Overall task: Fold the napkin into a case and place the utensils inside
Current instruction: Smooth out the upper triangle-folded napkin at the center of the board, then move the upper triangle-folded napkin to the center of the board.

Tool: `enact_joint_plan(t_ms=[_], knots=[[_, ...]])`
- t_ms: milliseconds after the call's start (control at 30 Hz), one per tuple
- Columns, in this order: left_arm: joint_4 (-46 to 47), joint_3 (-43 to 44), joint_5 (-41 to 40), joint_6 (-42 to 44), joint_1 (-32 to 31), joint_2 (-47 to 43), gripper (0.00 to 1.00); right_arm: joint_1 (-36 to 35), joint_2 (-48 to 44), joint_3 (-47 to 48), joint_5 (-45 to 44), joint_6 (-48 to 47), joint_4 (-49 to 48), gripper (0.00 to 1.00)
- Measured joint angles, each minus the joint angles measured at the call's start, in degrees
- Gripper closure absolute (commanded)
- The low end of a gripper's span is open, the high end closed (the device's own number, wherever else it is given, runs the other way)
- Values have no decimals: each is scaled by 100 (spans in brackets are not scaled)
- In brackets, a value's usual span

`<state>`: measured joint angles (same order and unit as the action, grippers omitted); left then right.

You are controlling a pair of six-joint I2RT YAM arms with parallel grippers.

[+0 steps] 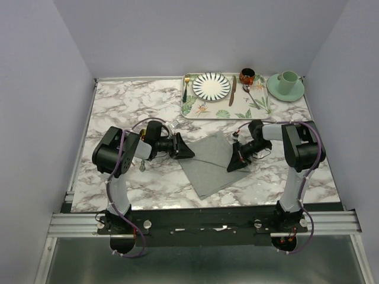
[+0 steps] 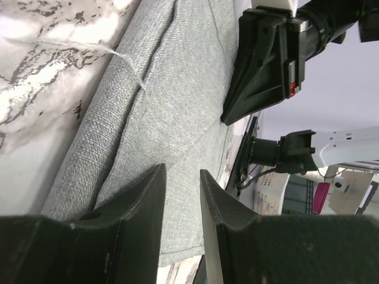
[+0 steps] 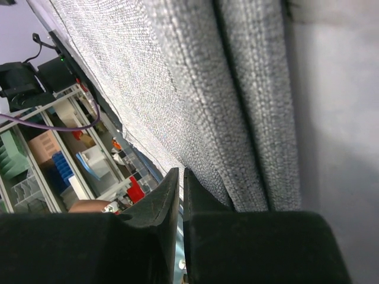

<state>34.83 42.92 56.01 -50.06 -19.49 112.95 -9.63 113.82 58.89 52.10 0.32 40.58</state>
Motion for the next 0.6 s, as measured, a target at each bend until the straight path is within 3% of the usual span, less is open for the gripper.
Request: enact_joint_plan(t_ms=[233, 433, 600], knots=[[-345, -42, 15, 195, 127, -695, 65, 0, -39, 144, 0, -59, 184, 79], [-2354, 601, -728, 2024, 9, -1908, 63, 0, -758, 597, -46, -234, 647, 62], [-3939, 1919, -1939, 3773, -339, -1814, 62, 7, -1213, 970, -658, -378, 776, 53]])
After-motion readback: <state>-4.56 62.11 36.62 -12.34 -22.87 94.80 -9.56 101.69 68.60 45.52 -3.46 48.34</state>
